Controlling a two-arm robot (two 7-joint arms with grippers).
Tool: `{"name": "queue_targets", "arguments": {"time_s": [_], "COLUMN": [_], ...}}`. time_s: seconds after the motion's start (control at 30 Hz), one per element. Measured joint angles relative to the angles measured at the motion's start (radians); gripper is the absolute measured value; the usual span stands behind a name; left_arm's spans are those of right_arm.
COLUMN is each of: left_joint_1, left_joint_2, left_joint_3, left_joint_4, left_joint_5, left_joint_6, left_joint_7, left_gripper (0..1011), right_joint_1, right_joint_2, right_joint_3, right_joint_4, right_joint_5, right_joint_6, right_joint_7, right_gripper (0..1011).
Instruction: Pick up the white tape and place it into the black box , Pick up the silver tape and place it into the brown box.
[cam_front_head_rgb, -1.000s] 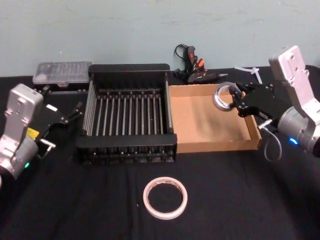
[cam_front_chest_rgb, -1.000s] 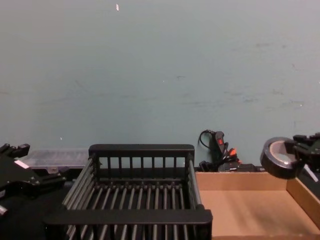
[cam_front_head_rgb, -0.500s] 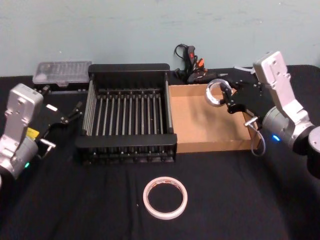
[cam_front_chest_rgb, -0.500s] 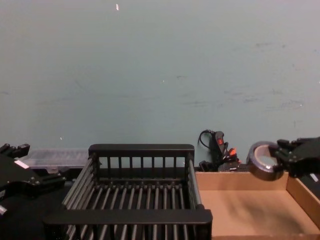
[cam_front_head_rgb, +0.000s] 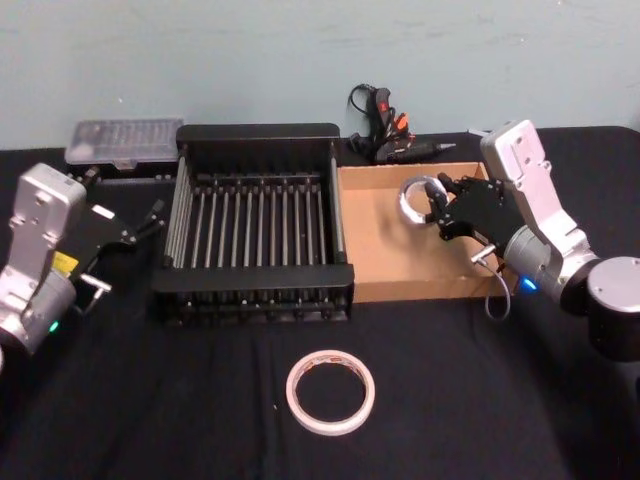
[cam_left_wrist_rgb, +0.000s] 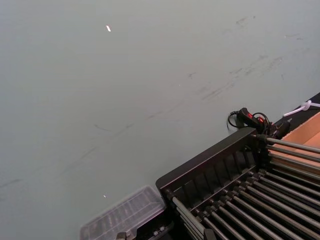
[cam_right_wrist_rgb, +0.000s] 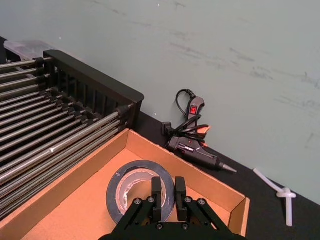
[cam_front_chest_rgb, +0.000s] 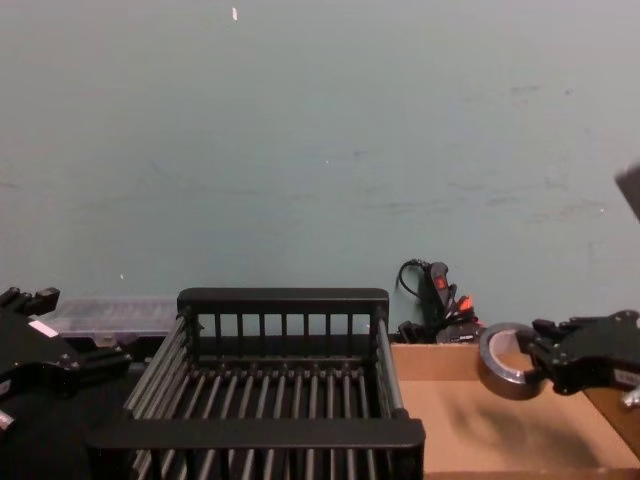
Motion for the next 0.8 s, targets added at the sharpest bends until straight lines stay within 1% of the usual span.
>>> {"name": "queue_targets", "arguments": {"time_s": [0.2, 0.5, 0.6, 0.63, 0.7, 0.73, 0.8], "left_joint_1": [0.000, 0.000, 0.000, 0.000, 0.000, 0.000, 0.000], "left_joint_2": [0.000, 0.000, 0.000, 0.000, 0.000, 0.000, 0.000], "left_joint_3": [0.000, 0.000, 0.000, 0.000, 0.000, 0.000, 0.000], "left_joint_4": [0.000, 0.000, 0.000, 0.000, 0.000, 0.000, 0.000], "left_joint_5": [0.000, 0.000, 0.000, 0.000, 0.000, 0.000, 0.000], "left_joint_6": [0.000, 0.000, 0.000, 0.000, 0.000, 0.000, 0.000], "left_joint_7": [0.000, 0.000, 0.000, 0.000, 0.000, 0.000, 0.000], "left_gripper": [1001, 1001, 1001, 1001, 1001, 1001, 1001], "right_joint_1": [0.002, 0.002, 0.002, 0.002, 0.002, 0.002, 0.002], "right_joint_2": [-0.010, -0.008, -0.008, -0.008, -0.008, -0.007, -0.007], "right_joint_3": [0.003, 0.004, 0.004, 0.004, 0.004, 0.004, 0.004], "right_joint_4": [0.015, 0.013, 0.012, 0.012, 0.011, 0.011, 0.011], "right_joint_5": [-0.009, -0.009, -0.009, -0.008, -0.008, -0.008, -0.007], "right_joint_6": [0.001, 0.003, 0.003, 0.003, 0.004, 0.004, 0.004], "right_joint_7": [0.001, 0.000, 0.000, 0.000, 0.000, 0.000, 0.000], "right_gripper": [160, 160, 203, 264, 305, 362, 420]}}
